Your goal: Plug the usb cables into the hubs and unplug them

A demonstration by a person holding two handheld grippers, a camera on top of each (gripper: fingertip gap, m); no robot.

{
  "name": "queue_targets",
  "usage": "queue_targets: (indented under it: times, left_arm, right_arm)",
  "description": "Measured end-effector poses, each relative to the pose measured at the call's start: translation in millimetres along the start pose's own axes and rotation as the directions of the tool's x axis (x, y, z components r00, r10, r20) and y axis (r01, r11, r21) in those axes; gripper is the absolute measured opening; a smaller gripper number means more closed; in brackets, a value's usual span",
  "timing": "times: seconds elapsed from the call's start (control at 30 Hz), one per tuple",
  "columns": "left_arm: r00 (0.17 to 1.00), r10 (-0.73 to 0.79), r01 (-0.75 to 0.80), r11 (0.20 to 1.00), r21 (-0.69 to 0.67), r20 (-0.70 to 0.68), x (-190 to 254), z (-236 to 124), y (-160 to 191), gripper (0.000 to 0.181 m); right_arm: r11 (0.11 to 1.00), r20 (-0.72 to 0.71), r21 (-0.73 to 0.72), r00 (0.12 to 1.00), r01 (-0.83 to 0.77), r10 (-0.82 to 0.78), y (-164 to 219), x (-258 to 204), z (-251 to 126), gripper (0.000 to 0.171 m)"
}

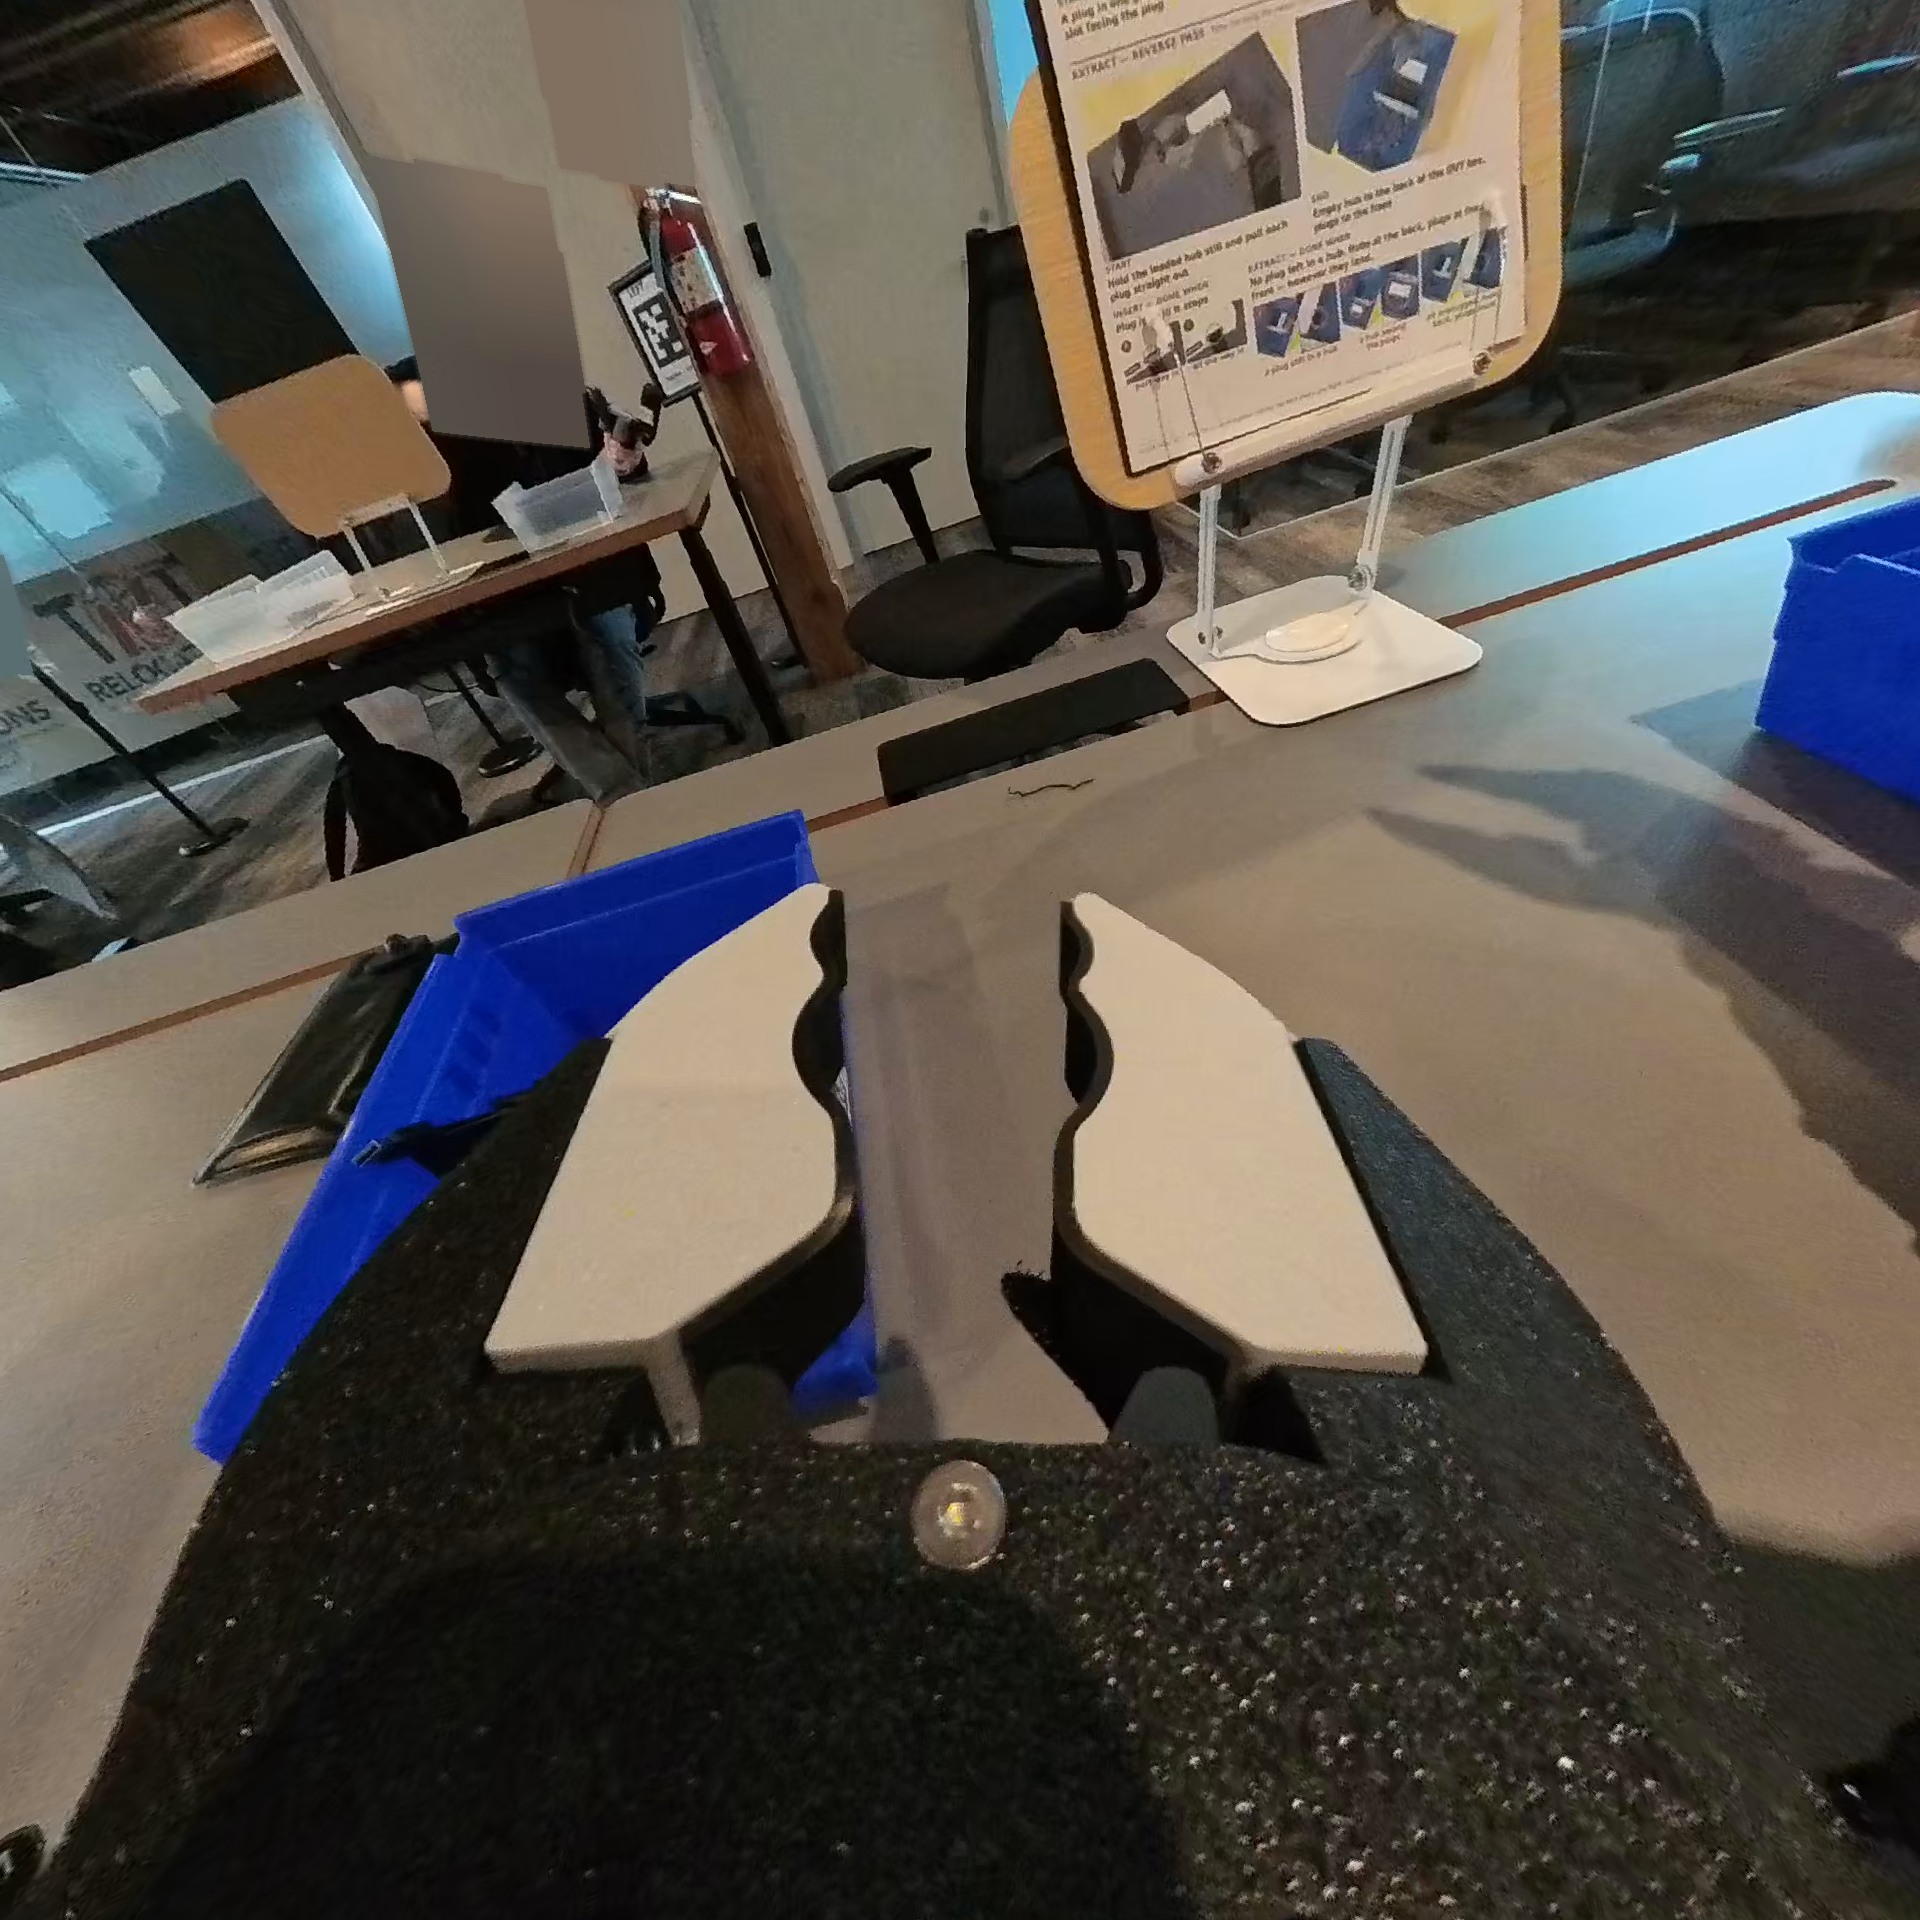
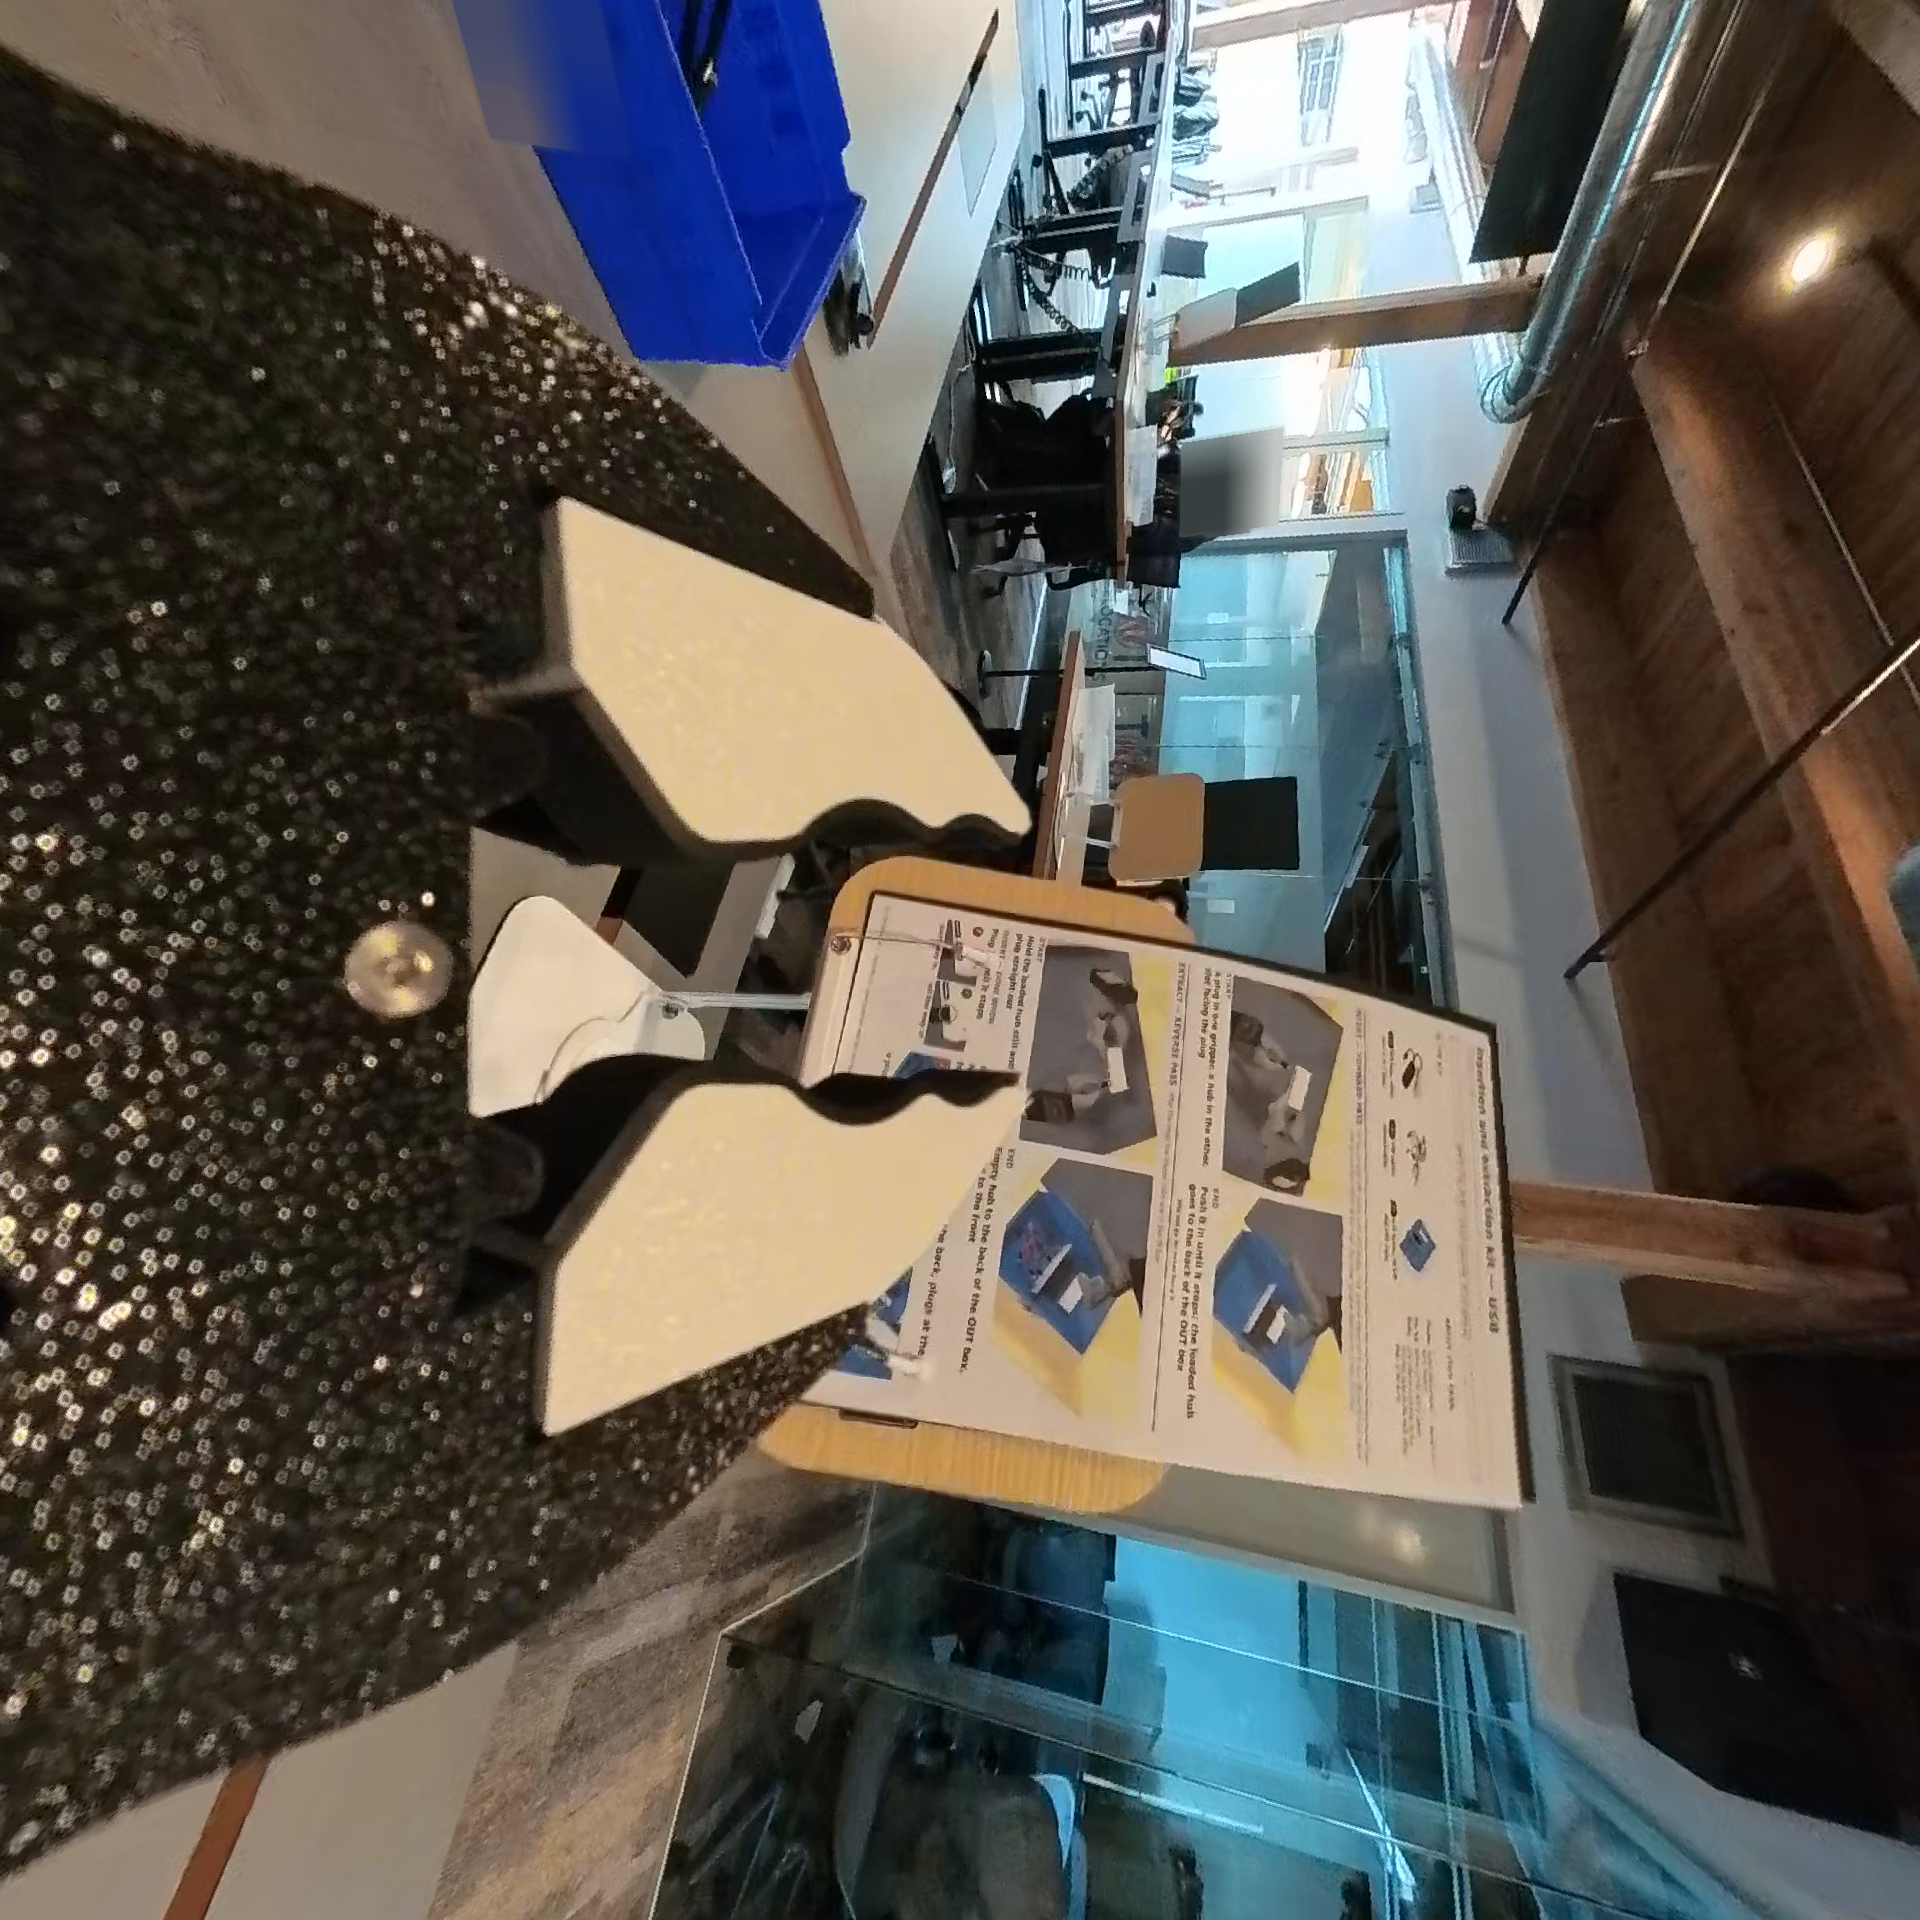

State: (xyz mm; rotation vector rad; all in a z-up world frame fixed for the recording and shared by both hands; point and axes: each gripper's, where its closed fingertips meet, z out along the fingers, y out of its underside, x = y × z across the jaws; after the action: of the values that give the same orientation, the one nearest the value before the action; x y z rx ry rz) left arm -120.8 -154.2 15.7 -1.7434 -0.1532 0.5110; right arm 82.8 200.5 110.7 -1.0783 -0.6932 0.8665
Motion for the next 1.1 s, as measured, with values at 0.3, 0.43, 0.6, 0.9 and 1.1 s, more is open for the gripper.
queue_targets:
  times: [0.3, 0.43, 0.6, 0.9, 1.1]
  left_arm:
    - [0.999, -0.037, 0.037, 0.999, 0.010, -0.018, 0.1, 1.1, 0.1, 0.046]
    - [0.998, -0.057, 0.058, 0.998, 0.020, -0.032, 1.0, 2.2, -1.3, 0.050]
    - [0.998, -0.050, 0.051, 0.999, 0.018, -0.046, 4.0, 4.2, -1.4, 0.052]
    - [0.997, 0.045, -0.042, 0.998, 0.040, -0.055, 3.6, 7.5, -9.8, 0.053]
    - [0.990, 0.087, -0.073, 0.990, 0.119, -0.115, 2.4, 14.2, -21.9, 0.052]
  right_arm:
    - [1.000, 0.028, -0.030, 1.000, 0.001, 0.000, 7.1, -10.7, 11.4, 0.040]
    - [1.000, 0.024, -0.026, 1.000, -0.002, 0.003, 8.1, -11.3, 14.0, 0.041]
    - [1.000, -0.006, 0.019, 1.000, -0.002, 0.002, 1.9, -13.3, 16.9, 0.040]
    - [0.990, -0.048, 0.138, 0.999, 0.004, 0.002, -16.2, -32.0, 24.3, 0.038]
    - [0.991, -0.031, 0.135, 0.999, 0.023, -0.019, -16.1, -42.7, 31.1, 0.037]
